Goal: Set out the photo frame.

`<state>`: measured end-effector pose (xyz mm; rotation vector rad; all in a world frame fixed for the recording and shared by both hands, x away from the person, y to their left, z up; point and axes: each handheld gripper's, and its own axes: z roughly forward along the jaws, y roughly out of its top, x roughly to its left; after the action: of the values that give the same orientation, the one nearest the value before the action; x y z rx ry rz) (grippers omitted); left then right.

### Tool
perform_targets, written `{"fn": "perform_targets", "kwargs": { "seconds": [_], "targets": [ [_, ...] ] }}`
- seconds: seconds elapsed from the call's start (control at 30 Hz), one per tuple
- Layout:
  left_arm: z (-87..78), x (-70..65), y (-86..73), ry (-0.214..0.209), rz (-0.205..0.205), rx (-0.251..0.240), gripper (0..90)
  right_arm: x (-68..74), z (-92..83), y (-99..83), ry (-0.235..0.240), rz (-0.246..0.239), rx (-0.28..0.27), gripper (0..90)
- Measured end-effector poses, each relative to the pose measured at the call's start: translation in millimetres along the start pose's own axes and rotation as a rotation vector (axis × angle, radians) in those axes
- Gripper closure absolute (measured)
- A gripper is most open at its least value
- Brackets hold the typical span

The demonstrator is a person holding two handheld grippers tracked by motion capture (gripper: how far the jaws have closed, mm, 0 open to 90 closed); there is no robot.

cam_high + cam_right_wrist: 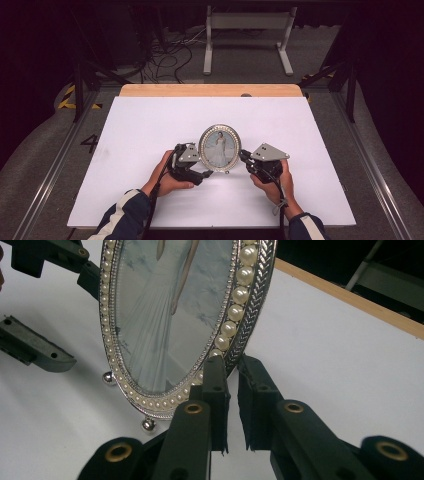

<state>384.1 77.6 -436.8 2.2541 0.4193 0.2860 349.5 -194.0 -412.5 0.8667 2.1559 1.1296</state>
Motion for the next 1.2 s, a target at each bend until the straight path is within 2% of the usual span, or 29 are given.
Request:
{"fn": "perform_targets", "kwargs": {
  "seconds": [0.13,0.27,0.33,0.5,0.6,0.93,1.2],
  "targets": [
    [-3.4,-0.6,-1.6,0.013,0.011,0.009,27.1,-0.2,-1.2,-0.2,-0.014,-0.004,0.005,77.5],
    [-12.8,-2.4,-6.8,0.063,0.03,0.021,23.3,-1.6,-7.9,-1.5,-0.017,-0.029,-0.001,74.0],
    [-17.9,-3.3,-10.4,0.079,0.038,0.019,22.1,-2.8,-11.9,-3.1,-0.022,-0.038,0.003,69.3],
    [-34.9,-7.7,-22.1,0.145,0.081,0.028,20.6,-4.2,-22.6,-7.3,-0.019,-0.069,0.013,61.8],
    [-44.8,-9.3,-29.8,0.163,0.093,0.027,19.9,-5.2,-29.2,-10.3,-0.021,-0.078,0.015,58.0],
    [-81.1,-7.3,-55.6,0.218,0.041,-0.02,18.8,-10.8,-41.6,-24.2,-0.012,-0.085,0.044,41.8],
    [-101.3,-5.4,-79.2,0.263,0.003,-0.012,17.4,-18.8,-51.4,-33.9,-0.032,-0.063,0.06,31.0]
  ]
}}
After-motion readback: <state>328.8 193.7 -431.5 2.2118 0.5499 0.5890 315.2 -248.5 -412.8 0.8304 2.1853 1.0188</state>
